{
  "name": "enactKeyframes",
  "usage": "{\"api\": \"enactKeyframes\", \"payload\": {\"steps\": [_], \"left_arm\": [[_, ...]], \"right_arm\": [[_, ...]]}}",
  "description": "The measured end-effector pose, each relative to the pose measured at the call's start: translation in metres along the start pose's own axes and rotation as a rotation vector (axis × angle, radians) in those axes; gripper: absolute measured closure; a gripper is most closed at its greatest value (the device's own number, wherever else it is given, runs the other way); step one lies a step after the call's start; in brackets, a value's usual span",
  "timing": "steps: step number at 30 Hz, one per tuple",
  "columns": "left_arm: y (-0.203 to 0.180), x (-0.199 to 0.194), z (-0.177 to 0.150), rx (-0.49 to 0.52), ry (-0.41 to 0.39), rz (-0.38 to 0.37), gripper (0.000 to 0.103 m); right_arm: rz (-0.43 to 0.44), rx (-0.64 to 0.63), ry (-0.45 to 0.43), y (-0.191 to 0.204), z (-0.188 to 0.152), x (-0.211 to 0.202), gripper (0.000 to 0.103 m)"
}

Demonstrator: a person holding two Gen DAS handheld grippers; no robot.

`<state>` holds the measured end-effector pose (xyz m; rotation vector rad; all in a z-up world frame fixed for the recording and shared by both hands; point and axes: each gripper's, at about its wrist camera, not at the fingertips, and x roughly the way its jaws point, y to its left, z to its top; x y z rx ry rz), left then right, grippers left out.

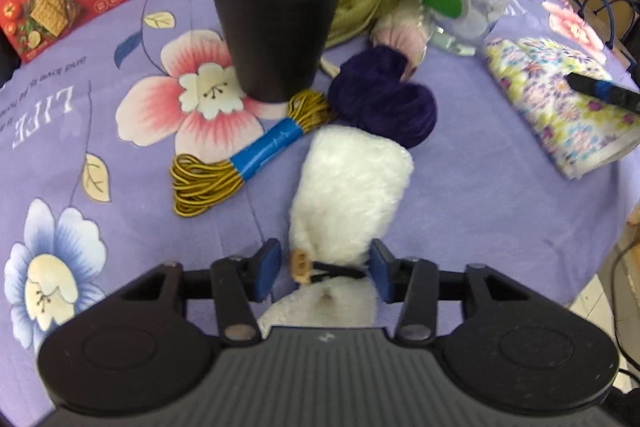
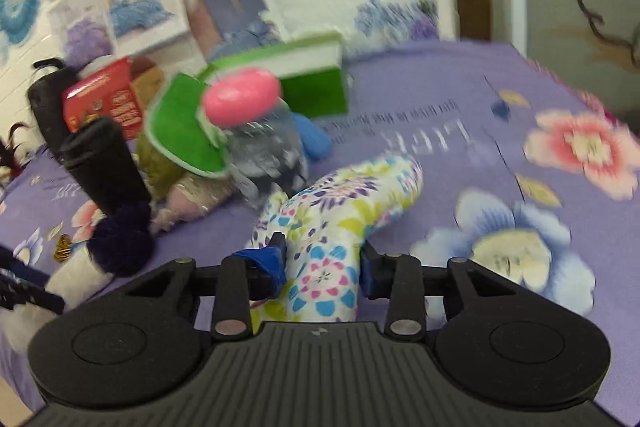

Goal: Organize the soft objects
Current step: 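Close the right tool on the oven mitt while the left tool closes on the white plush, then lift and carry the mitt and plush in both tools toward the green box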

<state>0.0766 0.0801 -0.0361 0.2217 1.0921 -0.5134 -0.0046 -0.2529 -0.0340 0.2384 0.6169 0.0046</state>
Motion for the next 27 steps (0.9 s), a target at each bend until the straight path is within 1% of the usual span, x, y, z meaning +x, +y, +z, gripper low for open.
{"api": "enactKeyframes", "payload": {"steps": [2,3,5,6,7,9,11,13,15,17,18,19,21,22,23,25,27], "left_arm": [[-0.003,0.005,-0.001,0.015,-0.011,0.009,0.045],[-0.006,0.005,-0.002,0.033,-0.026,0.017,0.040],[-0.009,0.007,-0.002,0.051,-0.037,0.024,0.037],[-0.010,0.008,-0.001,0.057,-0.037,0.024,0.035],[-0.011,0.008,-0.002,0.060,-0.037,0.024,0.033],[-0.009,0.010,0.000,0.060,-0.037,0.024,0.032],[-0.009,0.010,-0.001,0.065,-0.043,0.021,0.032],[-0.007,0.011,-0.001,0.066,-0.048,0.014,0.031],[-0.006,0.011,-0.002,0.067,-0.055,0.008,0.031],[-0.006,0.012,-0.001,0.072,-0.060,0.003,0.030],[-0.005,0.013,-0.001,0.074,-0.062,0.001,0.030],[-0.005,0.013,-0.001,0.077,-0.065,0.001,0.030],[-0.006,0.013,-0.001,0.083,-0.068,0.002,0.029],[-0.006,0.013,-0.002,0.088,-0.070,0.004,0.029],[-0.006,0.013,-0.002,0.093,-0.072,0.004,0.029],[-0.006,0.013,-0.002,0.097,-0.075,0.002,0.029],[-0.005,0.013,-0.002,0.095,-0.075,-0.004,0.029]], "right_arm": [[0.024,0.096,0.001,-0.013,-0.002,-0.004,0.079],[0.036,0.134,0.000,-0.018,-0.002,-0.006,0.079],[0.037,0.169,0.006,-0.023,0.001,-0.006,0.076],[0.028,0.183,0.033,-0.025,0.003,-0.001,0.074],[-0.002,0.193,0.056,-0.026,0.006,0.004,0.072],[-0.062,0.160,0.094,-0.025,0.011,0.015,0.069],[-0.104,0.131,0.069,-0.024,0.014,0.013,0.065],[-0.104,0.114,0.046,-0.022,0.017,0.005,0.060],[-0.095,0.096,0.054,-0.018,0.017,-0.003,0.057],[-0.070,0.066,0.063,-0.009,0.015,-0.009,0.054],[-0.062,0.044,0.055,-0.004,0.016,-0.012,0.052],[-0.068,0.027,0.044,0.000,0.017,-0.013,0.050],[-0.122,-0.009,0.033,0.002,0.024,-0.007,0.048],[-0.168,-0.002,0.040,-0.002,0.028,-0.002,0.047],[-0.193,0.029,0.053,-0.009,0.034,0.005,0.046],[-0.177,0.097,0.097,-0.018,0.040,0.021,0.045],[-0.164,0.107,0.134,-0.017,0.043,0.035,0.044]]}}
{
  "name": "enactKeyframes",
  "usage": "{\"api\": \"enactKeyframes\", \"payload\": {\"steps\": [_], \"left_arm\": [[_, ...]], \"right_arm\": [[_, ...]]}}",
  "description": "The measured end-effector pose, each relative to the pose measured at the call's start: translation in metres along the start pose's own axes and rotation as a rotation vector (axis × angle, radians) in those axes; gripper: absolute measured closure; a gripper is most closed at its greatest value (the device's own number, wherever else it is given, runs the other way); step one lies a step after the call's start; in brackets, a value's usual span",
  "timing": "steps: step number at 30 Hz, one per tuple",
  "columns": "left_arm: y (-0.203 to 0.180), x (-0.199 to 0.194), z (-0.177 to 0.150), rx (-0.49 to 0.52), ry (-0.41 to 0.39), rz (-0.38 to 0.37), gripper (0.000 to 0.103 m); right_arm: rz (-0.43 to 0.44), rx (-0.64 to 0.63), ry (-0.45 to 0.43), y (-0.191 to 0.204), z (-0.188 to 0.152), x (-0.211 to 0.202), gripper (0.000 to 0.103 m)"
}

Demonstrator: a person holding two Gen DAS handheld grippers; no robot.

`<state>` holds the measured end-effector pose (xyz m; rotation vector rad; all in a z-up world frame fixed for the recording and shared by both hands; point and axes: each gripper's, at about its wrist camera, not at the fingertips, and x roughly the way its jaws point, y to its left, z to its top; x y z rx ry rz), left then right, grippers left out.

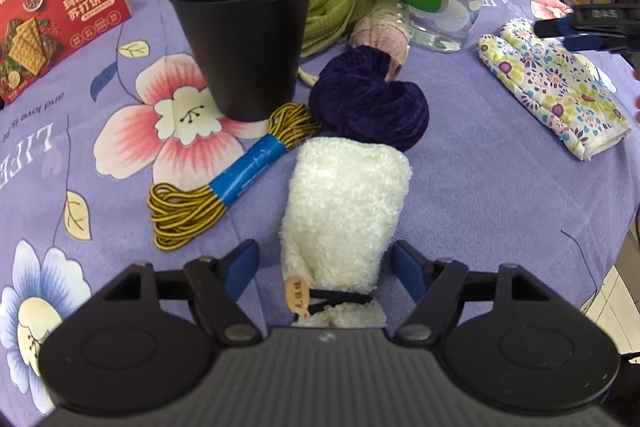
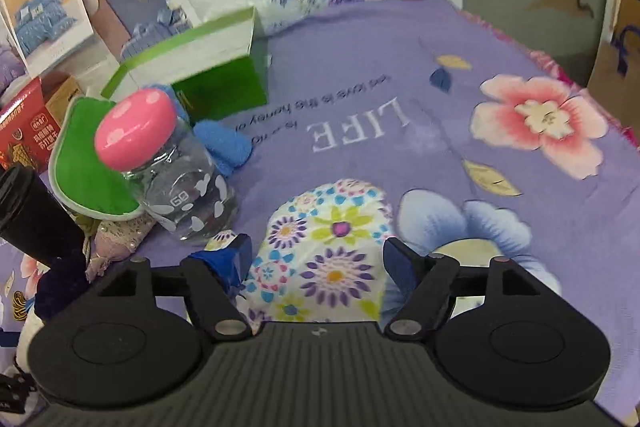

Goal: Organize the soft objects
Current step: 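Lift and carry the mitt and plush in both tools toward the green box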

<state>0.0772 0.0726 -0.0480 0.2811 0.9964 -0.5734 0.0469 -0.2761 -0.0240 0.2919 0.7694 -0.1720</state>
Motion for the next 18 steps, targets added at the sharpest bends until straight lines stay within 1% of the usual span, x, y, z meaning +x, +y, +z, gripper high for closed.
{"api": "enactKeyframes", "payload": {"steps": [1,5,6,8,11,13,14,15,17,18], "left_arm": [[0.001,0.000,0.000,-0.001,-0.001,-0.006,0.029],[0.006,-0.001,-0.001,-0.003,-0.006,-0.027,0.029],[0.007,-0.001,-0.001,0.000,-0.008,-0.031,0.029],[0.007,-0.002,-0.002,0.005,-0.011,-0.037,0.028],[0.006,-0.001,-0.004,0.020,-0.018,-0.040,0.027],[0.007,-0.001,-0.005,0.020,-0.021,-0.044,0.025],[0.007,-0.001,-0.005,0.022,-0.020,-0.045,0.024],[0.007,-0.001,-0.006,0.025,-0.017,-0.044,0.022],[0.007,0.000,-0.007,0.030,-0.008,-0.050,0.009],[0.008,0.003,-0.007,0.031,0.002,-0.055,0.008]], "right_arm": [[-0.002,-0.007,0.007,0.005,0.001,0.006,0.043],[-0.069,-0.051,0.056,0.020,0.004,0.025,0.041],[-0.084,-0.068,0.061,0.023,0.003,0.028,0.041],[-0.141,-0.077,0.062,0.023,0.000,0.033,0.040],[-0.161,-0.089,0.073,0.024,-0.005,0.042,0.036],[-0.207,-0.160,0.076,0.035,-0.009,0.049,0.033],[-0.222,-0.165,0.072,0.038,-0.010,0.050,0.032],[-0.221,-0.142,0.067,0.036,-0.010,0.049,0.032],[-0.194,-0.125,0.052,0.029,-0.013,0.044,0.033],[-0.179,-0.126,0.043,0.025,-0.016,0.042,0.033]]}}
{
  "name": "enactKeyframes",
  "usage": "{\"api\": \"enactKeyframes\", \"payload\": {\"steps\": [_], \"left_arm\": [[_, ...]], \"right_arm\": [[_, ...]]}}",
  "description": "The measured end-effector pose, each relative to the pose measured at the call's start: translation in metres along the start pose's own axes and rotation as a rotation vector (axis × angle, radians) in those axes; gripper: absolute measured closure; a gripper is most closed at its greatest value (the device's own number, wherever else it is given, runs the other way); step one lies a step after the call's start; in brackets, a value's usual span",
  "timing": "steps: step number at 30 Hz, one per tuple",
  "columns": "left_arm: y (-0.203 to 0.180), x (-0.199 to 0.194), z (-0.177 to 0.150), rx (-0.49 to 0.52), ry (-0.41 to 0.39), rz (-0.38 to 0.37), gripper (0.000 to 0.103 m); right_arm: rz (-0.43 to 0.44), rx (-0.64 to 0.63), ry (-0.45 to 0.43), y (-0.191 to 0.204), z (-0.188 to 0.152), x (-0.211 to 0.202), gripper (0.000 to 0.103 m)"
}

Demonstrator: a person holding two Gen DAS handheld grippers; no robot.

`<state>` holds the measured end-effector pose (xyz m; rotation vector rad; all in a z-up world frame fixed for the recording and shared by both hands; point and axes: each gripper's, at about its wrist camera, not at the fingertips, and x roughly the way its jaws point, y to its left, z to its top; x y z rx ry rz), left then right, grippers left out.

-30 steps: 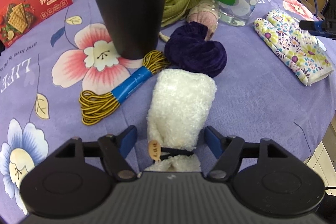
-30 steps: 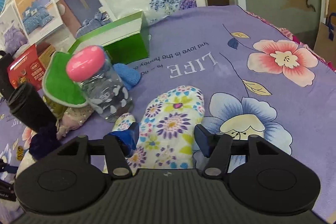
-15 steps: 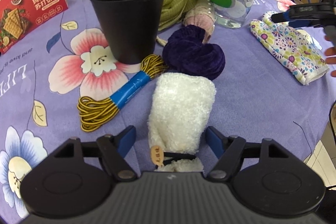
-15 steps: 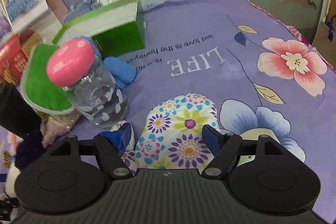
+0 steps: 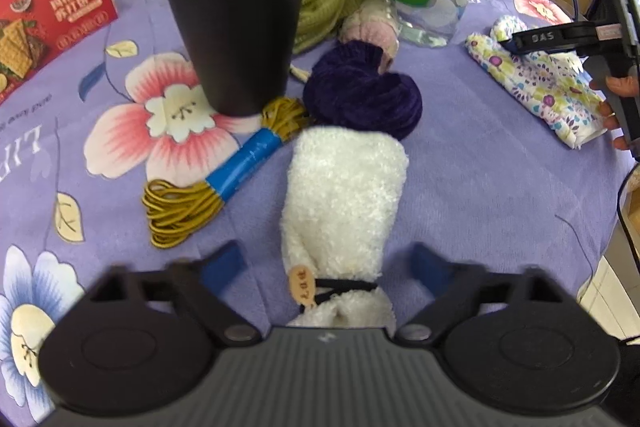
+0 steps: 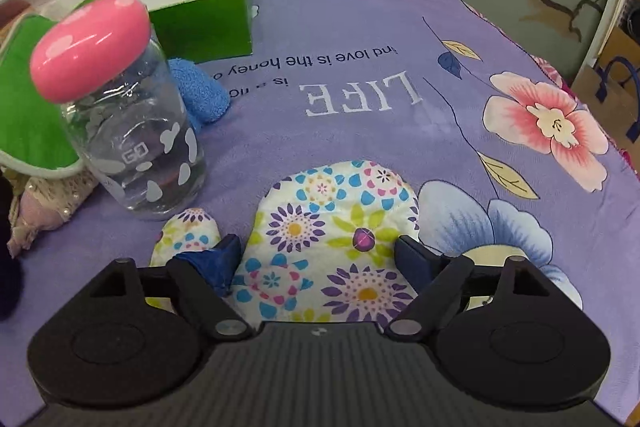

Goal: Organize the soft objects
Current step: 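Lift and carry the mitt and plush in both tools toward the green box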

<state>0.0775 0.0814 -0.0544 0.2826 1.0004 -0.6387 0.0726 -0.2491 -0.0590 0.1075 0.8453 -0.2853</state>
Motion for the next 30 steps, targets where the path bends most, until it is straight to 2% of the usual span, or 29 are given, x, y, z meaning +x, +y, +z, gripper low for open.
{"api": "enactKeyframes", "payload": {"steps": [6,9,11,12,13,15,16,21,24,27,30], "left_arm": [[-0.008,0.004,0.003,0.034,0.017,0.044,0.008],[-0.007,0.004,0.005,0.025,0.028,0.049,0.010],[-0.009,0.000,0.006,0.028,0.014,0.059,0.030],[-0.009,-0.004,0.007,0.021,0.006,0.056,0.058],[-0.009,-0.007,0.009,0.011,0.005,0.055,0.068],[-0.006,-0.011,0.011,-0.023,0.004,0.064,0.071],[-0.006,-0.012,0.011,-0.037,-0.001,0.069,0.071],[-0.005,-0.034,0.010,-0.090,-0.014,0.085,0.072],[0.006,-0.059,0.013,-0.160,-0.033,0.051,0.072],[0.018,-0.088,0.030,-0.203,-0.072,0.041,0.072],[0.031,-0.115,0.066,-0.210,-0.131,0.059,0.072]], "right_arm": [[-0.036,-0.016,-0.027,0.007,-0.006,-0.001,0.032],[-0.007,-0.028,-0.035,0.003,-0.007,0.000,0.031],[0.025,-0.041,-0.036,-0.002,-0.008,-0.001,0.037],[0.041,-0.054,-0.042,-0.004,-0.008,-0.002,0.044],[0.056,-0.064,-0.052,-0.006,-0.010,-0.006,0.060],[0.078,-0.047,-0.078,-0.015,-0.013,-0.014,0.085],[0.102,-0.022,-0.088,-0.021,-0.014,-0.019,0.089],[0.198,0.025,-0.150,-0.029,-0.021,-0.046,0.092],[0.271,0.024,-0.210,-0.026,-0.014,-0.071,0.092],[0.338,-0.002,-0.278,-0.023,0.013,-0.091,0.092],[0.405,-0.029,-0.343,-0.018,0.057,-0.101,0.092]]}}
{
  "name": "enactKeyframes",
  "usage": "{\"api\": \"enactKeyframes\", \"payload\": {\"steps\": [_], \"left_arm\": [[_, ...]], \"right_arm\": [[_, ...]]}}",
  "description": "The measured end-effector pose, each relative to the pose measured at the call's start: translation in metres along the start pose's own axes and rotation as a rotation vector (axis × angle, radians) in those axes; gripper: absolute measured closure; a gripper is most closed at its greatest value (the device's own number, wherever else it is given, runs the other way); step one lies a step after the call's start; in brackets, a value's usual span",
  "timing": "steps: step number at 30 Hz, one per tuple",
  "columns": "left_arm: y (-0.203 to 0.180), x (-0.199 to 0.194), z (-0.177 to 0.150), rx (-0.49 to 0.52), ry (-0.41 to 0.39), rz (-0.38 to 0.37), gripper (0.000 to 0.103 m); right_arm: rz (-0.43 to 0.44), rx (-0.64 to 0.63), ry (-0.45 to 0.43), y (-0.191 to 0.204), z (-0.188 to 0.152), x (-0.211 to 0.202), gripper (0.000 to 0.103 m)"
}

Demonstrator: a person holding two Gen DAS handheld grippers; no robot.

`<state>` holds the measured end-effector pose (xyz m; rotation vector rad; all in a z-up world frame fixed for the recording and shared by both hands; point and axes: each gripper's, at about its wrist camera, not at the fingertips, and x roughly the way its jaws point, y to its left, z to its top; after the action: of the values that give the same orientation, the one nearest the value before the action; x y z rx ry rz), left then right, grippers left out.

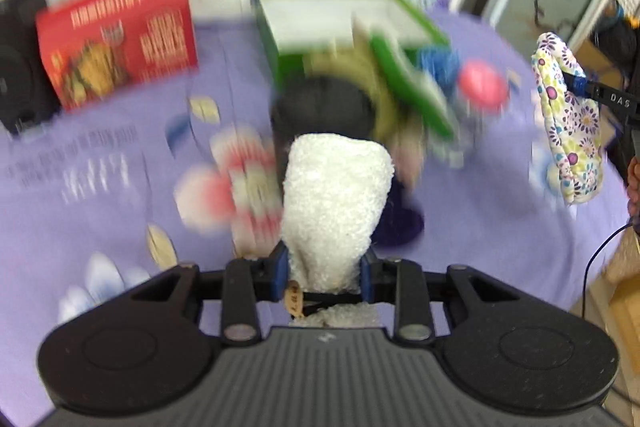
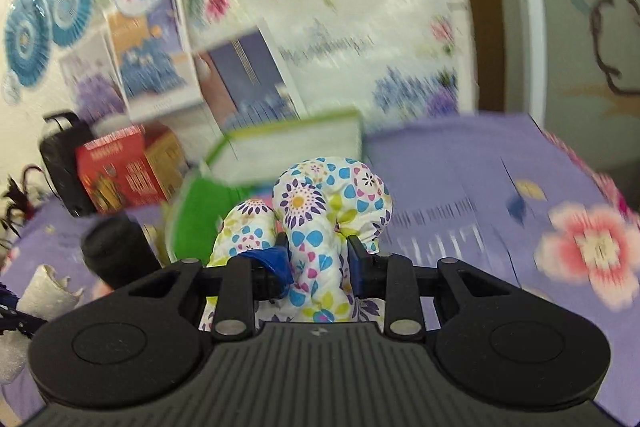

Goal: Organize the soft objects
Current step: 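Lift and carry the mitt and plush in both tools toward the green box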

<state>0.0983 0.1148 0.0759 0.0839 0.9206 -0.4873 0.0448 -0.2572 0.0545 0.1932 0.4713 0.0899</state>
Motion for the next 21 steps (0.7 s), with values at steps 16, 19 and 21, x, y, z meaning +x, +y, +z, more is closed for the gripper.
{"api": "enactKeyframes", "payload": {"steps": [16,19,21], "left_arm": [[-0.021,0.140,0.287,0.197,-0.141,0.019,0.068],[-0.021,0.190,0.293,0.255,-0.089,0.010,0.028],[-0.018,0.212,0.290,0.252,-0.061,-0.001,0.015]], "right_arm": [[0.069,-0.185,0.073,0.024,0.154,0.225,0.090],[0.093,-0.236,0.169,0.028,0.148,0.269,0.083],[0.113,-0.223,0.219,0.027,0.140,0.285,0.081]]}}
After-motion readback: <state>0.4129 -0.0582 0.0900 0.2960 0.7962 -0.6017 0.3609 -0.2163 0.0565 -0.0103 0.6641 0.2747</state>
